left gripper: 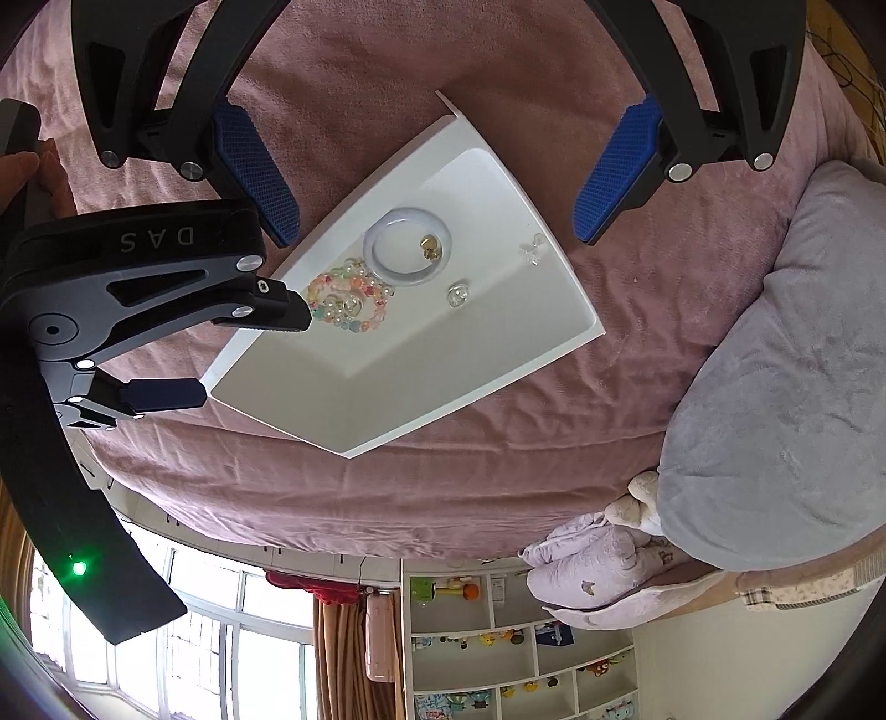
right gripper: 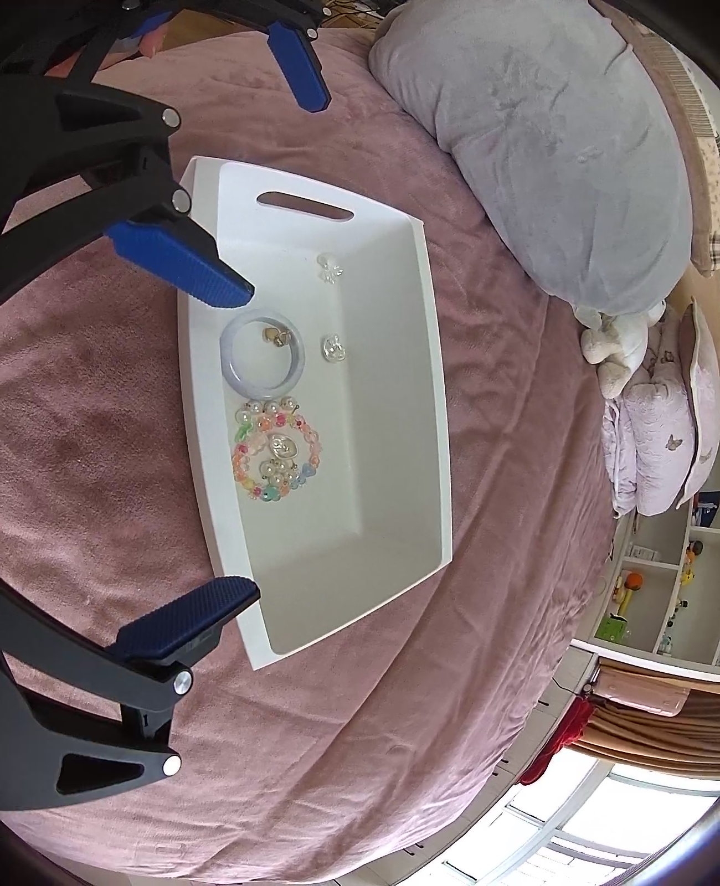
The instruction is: Organize jewelry
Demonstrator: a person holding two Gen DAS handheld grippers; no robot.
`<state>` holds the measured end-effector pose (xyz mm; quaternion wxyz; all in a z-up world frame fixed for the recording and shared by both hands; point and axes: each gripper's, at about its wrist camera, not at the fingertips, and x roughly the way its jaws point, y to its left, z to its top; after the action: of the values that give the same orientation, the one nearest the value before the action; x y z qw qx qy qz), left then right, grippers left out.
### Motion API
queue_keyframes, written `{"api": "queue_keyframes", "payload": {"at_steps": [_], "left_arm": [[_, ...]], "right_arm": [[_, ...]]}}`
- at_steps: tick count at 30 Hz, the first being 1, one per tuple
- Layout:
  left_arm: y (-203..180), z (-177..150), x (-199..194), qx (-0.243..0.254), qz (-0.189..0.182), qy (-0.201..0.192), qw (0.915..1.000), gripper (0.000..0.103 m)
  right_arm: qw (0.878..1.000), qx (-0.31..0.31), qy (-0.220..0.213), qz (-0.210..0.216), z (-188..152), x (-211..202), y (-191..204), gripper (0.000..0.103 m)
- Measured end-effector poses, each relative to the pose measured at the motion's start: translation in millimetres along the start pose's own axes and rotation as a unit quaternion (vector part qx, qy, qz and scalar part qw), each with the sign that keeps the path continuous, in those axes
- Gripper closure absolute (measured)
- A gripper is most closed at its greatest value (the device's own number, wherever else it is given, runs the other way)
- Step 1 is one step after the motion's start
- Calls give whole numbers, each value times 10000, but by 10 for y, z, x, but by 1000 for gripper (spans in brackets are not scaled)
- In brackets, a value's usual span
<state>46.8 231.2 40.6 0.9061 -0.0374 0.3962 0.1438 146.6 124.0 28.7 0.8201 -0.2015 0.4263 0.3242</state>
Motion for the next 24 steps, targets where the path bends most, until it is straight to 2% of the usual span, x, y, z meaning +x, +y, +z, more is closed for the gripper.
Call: {"api": "queue_keyframes", "payload": {"at_steps": [12,24], "left_arm": [[118,26,-45,-32,77,-143,9999,3],[42,15,-123,88,50,-365,9993,3]], "right_arm": [[9998,94,-163,-6,43,-76,-5,6],[9985,258,-477,-27,0,-200,-48,6]]}}
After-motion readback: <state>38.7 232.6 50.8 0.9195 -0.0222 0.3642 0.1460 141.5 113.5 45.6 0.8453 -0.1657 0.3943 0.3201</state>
